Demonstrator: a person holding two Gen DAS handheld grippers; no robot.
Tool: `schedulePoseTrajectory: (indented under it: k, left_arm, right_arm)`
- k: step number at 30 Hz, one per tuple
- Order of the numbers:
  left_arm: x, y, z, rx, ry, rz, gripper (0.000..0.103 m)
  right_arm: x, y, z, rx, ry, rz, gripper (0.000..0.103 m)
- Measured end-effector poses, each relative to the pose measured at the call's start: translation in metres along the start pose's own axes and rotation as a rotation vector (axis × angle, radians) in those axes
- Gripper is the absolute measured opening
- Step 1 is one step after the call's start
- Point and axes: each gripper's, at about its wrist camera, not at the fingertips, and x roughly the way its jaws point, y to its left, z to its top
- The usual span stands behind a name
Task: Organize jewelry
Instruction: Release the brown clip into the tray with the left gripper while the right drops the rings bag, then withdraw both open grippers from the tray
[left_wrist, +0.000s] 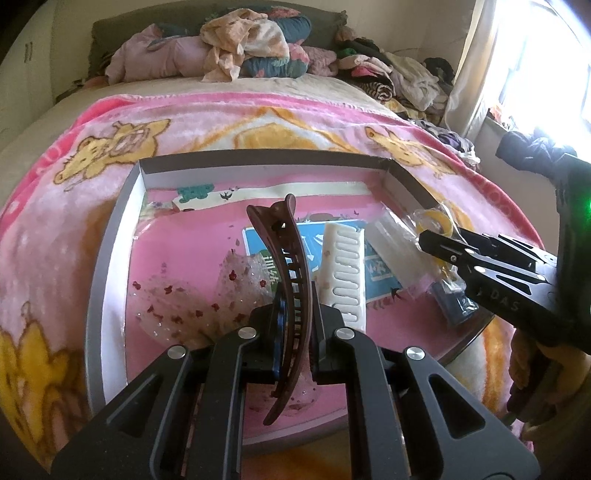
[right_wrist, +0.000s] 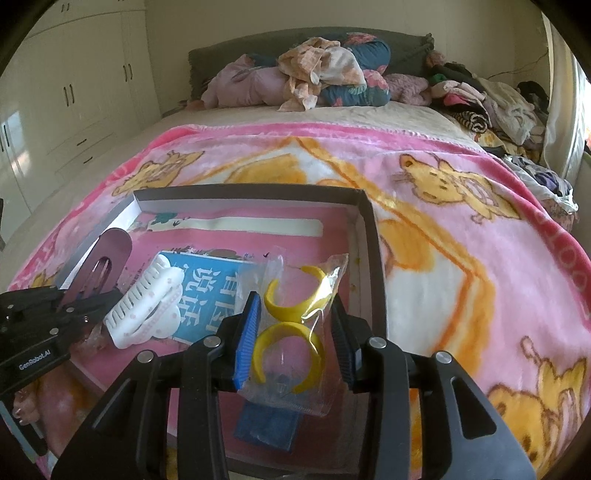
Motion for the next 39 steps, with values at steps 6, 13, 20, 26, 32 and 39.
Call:
schedulePoseTrajectory:
  k: [6,13,20,26,32,39]
  left_arm:
    - [0.000,-0.001,-0.002,-0.005,-0.002,-0.001,0.004]
    - [-0.003,0.001,-0.004,-0.007,-0.008,0.004,0.010]
    - [-0.019,0.001,0.000,-0.001,-0.044,0.011,0.032]
    - [-0.038,-0.003,0.003,0.003,-0.081,0.017,0.046]
    - [-0.059,-0.006,0.002,-0.006,-0.132,0.031,0.068]
    - [-0.087,-0.003,-0.004,-0.033,-0.185,0.041,0.085]
  right_arm:
    - [-0.004,0.001,-0.003,0.005,-0.008,0.006,0.045]
    - [-0.021,0.004,-0.006,0.002,-0.034,0.010,0.054]
    - [-0.043,0.005,-0.005,0.007,-0.072,0.012,0.063]
    - [-0.062,0.007,-0.006,0.010,-0.104,0.006,0.068]
    - [-0.084,0.012,-0.007,0.005,-0.141,0.000,0.079]
    - [-0.115,0.019,-0.011,-0.010,-0.196,-0.019,0.087]
